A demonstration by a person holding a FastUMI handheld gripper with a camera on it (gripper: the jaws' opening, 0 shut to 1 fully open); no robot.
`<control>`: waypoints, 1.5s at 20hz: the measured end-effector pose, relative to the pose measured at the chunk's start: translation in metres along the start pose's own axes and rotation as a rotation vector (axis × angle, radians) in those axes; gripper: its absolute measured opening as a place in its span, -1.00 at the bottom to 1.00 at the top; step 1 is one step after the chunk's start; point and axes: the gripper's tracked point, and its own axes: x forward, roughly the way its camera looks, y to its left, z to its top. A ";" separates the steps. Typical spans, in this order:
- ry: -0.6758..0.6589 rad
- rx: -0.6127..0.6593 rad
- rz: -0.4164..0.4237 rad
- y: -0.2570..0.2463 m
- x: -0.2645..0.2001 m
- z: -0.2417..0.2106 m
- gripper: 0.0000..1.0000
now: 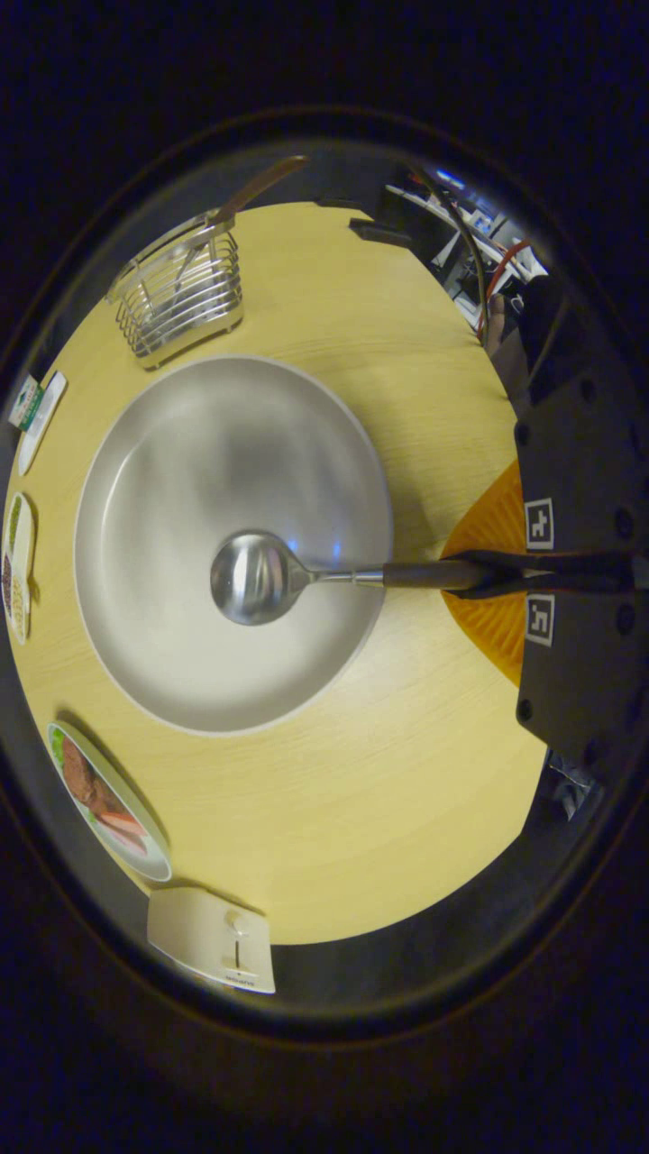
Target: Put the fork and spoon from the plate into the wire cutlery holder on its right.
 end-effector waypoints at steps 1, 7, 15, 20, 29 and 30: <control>0.005 0.008 0.000 -0.001 -0.007 0.000 -0.92; -0.015 0.122 0.042 -0.009 -0.059 0.014 -0.92; 0.033 0.304 0.063 -0.057 -0.122 0.045 -0.92; 0.048 0.439 0.096 -0.093 -0.136 0.080 -0.92; 0.165 0.556 0.151 -0.128 -0.104 0.102 -0.92; 0.176 0.559 0.152 -0.130 -0.101 0.104 -0.91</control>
